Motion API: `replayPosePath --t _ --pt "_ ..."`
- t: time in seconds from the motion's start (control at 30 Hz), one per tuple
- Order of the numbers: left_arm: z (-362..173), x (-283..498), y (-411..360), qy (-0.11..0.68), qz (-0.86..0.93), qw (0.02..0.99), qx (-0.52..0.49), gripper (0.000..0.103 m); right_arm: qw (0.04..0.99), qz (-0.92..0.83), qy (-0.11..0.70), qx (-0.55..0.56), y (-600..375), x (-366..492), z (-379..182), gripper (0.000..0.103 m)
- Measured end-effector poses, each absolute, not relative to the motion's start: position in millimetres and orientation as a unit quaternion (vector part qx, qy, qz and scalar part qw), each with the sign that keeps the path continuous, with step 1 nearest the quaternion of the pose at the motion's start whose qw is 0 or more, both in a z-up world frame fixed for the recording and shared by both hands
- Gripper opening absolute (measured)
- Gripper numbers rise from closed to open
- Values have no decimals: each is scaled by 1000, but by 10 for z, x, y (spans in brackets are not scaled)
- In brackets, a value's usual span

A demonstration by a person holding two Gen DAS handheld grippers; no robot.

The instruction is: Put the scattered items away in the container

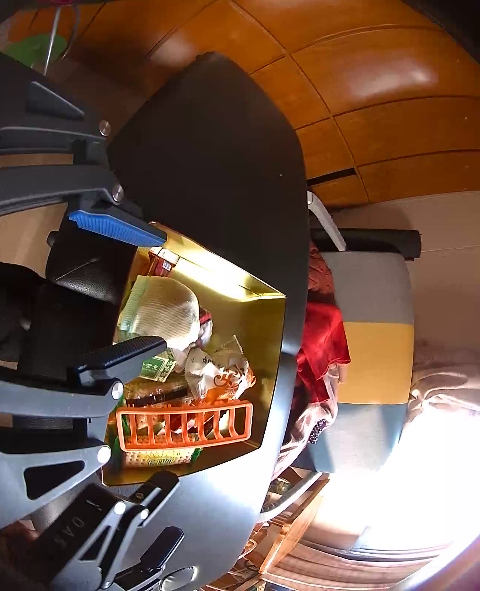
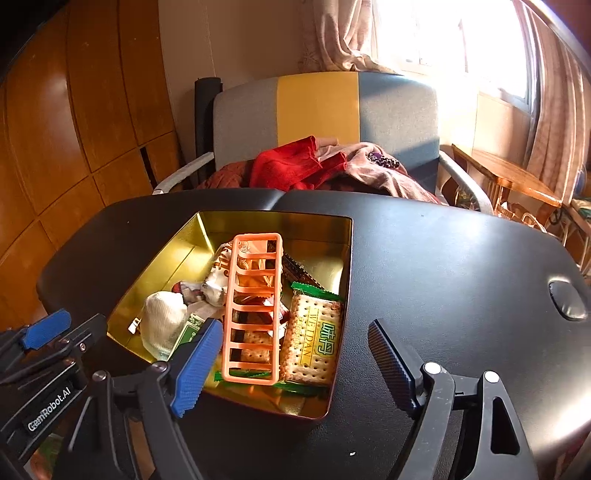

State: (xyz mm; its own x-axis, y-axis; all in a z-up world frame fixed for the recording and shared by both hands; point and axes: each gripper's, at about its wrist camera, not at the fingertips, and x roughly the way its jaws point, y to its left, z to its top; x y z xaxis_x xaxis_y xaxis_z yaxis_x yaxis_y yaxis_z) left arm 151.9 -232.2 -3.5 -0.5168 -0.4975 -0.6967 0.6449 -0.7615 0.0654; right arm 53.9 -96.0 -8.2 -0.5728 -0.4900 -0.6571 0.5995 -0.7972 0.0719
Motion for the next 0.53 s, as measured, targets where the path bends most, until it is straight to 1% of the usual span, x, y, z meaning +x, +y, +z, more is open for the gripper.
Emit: replayPosePath --t 0.17,0.33,0.53 --pt "-20 1489 -2329 107 -867 330 358 51 309 -884 85 342 -980 564 -90 85" --pt "-10 1470 -2324 110 -869 329 352 44 306 -885 91 340 -994 597 -111 85" --pt "-36 1430 -2288 115 -867 324 361 44 291 -893 107 325 -1013 660 -105 86"
